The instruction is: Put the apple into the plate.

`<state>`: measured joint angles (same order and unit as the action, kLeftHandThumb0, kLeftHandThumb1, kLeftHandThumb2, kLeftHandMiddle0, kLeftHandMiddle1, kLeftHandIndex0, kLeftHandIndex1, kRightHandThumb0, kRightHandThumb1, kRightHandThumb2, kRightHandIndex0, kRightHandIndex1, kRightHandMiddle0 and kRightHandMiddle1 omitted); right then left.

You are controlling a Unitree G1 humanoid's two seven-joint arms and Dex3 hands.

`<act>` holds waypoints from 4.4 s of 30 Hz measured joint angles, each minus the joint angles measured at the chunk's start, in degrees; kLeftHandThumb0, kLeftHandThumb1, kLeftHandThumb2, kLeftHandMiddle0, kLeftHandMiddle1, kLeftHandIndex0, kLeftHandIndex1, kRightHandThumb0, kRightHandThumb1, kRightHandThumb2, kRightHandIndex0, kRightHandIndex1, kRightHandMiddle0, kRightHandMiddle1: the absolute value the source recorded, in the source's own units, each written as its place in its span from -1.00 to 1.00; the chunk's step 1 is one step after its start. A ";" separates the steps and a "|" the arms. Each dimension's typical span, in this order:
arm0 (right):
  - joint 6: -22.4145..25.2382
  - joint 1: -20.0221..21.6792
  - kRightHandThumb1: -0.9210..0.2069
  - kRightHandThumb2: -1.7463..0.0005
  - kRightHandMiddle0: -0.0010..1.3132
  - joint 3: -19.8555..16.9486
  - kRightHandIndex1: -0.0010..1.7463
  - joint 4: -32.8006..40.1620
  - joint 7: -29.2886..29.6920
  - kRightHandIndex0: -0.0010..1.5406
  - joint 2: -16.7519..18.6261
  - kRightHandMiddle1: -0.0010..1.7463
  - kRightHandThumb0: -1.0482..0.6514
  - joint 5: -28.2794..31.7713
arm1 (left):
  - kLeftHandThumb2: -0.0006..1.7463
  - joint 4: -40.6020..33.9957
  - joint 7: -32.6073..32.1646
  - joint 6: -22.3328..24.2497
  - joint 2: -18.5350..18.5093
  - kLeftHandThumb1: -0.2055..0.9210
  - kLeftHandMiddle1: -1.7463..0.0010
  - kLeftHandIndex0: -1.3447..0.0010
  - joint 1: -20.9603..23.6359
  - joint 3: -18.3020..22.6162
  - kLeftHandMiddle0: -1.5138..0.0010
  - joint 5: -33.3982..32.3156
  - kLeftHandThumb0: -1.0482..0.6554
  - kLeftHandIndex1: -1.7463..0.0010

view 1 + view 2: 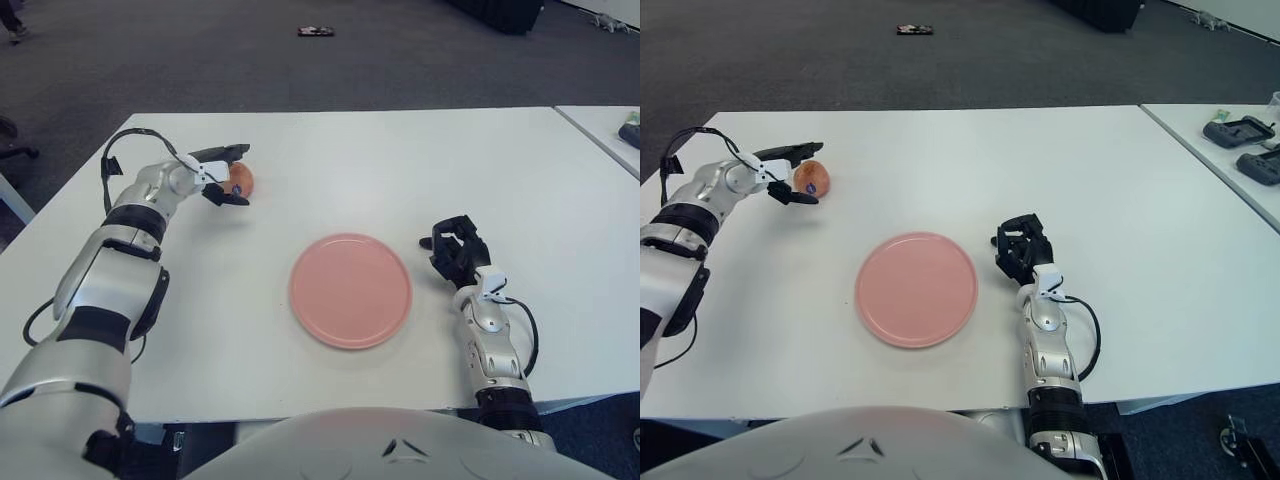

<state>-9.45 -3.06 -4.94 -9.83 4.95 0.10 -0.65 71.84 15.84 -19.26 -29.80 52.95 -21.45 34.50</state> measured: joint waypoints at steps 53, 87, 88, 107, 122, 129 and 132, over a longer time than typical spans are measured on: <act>-0.35 -1.16 -0.83 0.24 -0.62 -1.30 0.35 1.03 -0.66 -0.40 -0.20 1.00 -0.19 0.31 | -0.40 6.22 -26.31 7.02 7.07 0.64 1.00 1.00 -4.99 -2.02 1.00 1.42 -0.93 1.00; 0.08 -2.79 -0.85 0.26 -0.63 -1.31 0.37 2.75 -0.65 -0.42 -0.68 1.00 -0.19 -0.01 | 0.55 6.09 -29.51 13.16 9.52 -0.19 -1.00 0.04 -1.55 -4.30 -0.08 3.40 -0.37 -1.00; 0.10 -2.79 -0.85 0.26 -0.63 -1.31 0.37 2.76 -0.66 -0.41 -0.68 1.00 -0.19 -0.01 | 0.57 6.08 -29.49 13.16 9.51 -0.20 -1.00 0.03 -1.50 -4.42 -0.10 3.50 -0.37 -1.00; 0.14 -2.79 -0.85 0.26 -0.63 -1.29 0.37 2.76 -1.24 -0.40 -0.76 1.00 -0.19 0.04 | 0.87 5.93 -28.52 12.58 9.15 -0.66 -0.82 0.02 -1.28 -4.30 -0.17 3.66 0.23 -1.00; 0.12 -2.78 -0.84 0.25 -0.63 -1.32 0.37 2.75 -1.50 -0.40 -0.75 1.00 -0.19 0.16 | 0.84 5.92 -28.59 10.99 9.30 -0.62 -0.80 0.06 -1.29 -3.99 -0.17 3.26 0.23 -1.00; 0.11 -2.77 -0.83 0.24 -0.62 -1.31 0.37 2.75 -1.49 -0.41 -0.75 1.00 -0.19 0.14 | 0.83 5.92 -28.77 10.23 9.29 -0.59 -0.79 0.08 -1.30 -4.01 -0.17 3.19 0.23 -1.00; 0.11 -2.77 -0.82 0.23 -0.62 -1.31 0.38 2.74 -1.48 -0.40 -0.74 1.00 -0.19 0.14 | 0.82 5.93 -28.76 9.94 9.30 -0.59 -0.80 0.09 -1.30 -3.97 -0.17 3.10 0.23 -1.00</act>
<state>-9.33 -5.83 -6.25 -7.09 3.47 -0.65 -0.50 77.77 -12.91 -9.32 -20.51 51.66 -25.41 37.61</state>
